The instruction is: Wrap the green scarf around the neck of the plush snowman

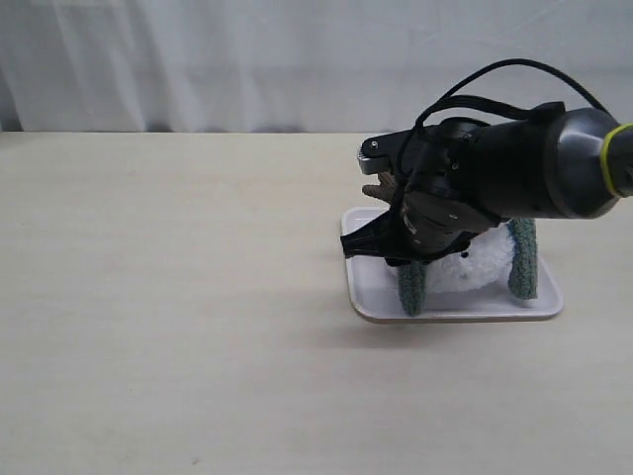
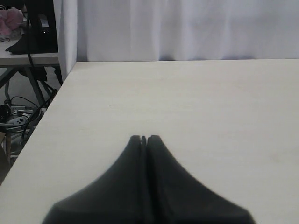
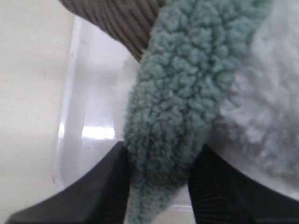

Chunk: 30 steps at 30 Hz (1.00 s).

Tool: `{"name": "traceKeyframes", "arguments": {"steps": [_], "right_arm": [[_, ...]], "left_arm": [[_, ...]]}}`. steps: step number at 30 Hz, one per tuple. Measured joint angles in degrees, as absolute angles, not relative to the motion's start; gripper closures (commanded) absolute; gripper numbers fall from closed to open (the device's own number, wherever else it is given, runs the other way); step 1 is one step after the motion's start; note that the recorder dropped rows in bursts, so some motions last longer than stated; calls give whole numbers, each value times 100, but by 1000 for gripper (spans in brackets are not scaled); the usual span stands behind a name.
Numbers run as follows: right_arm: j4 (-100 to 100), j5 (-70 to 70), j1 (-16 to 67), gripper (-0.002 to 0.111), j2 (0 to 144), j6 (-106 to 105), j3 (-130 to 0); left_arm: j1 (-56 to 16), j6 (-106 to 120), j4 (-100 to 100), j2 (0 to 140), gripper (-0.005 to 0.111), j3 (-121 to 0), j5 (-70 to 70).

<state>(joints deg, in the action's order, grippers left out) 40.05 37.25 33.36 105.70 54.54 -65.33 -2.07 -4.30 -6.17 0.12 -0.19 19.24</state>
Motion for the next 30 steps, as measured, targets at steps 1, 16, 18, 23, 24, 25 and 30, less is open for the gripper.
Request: {"name": "traceKeyframes", "arguments": {"steps": [1, 16, 18, 23, 24, 25, 30], "right_arm": [[4025, 3698, 3336, 95, 10570, 5445, -6533], [3998, 4554, 3336, 104, 9713, 4479, -6533], [3890, 4655, 3336, 104, 9629, 4212, -6533], [3681, 4720, 3336, 104, 9590, 3731, -6533], [3654, 4720, 3336, 104, 9601, 3678, -6533], [3657, 4672, 3336, 104, 9601, 3664, -6533], [3637, 4199, 3336, 104, 9689, 3607, -6533]], "left_arm": [[-207, -430, -617, 12, 107, -19, 1924], [-207, -430, -617, 12, 107, -19, 1924], [-207, -430, -617, 12, 107, -19, 1924], [-207, -430, -617, 12, 107, -19, 1924], [-207, -430, -617, 12, 107, -19, 1924], [-207, -430, -617, 12, 107, -19, 1924], [-207, -430, -617, 12, 107, -19, 1924]]}}
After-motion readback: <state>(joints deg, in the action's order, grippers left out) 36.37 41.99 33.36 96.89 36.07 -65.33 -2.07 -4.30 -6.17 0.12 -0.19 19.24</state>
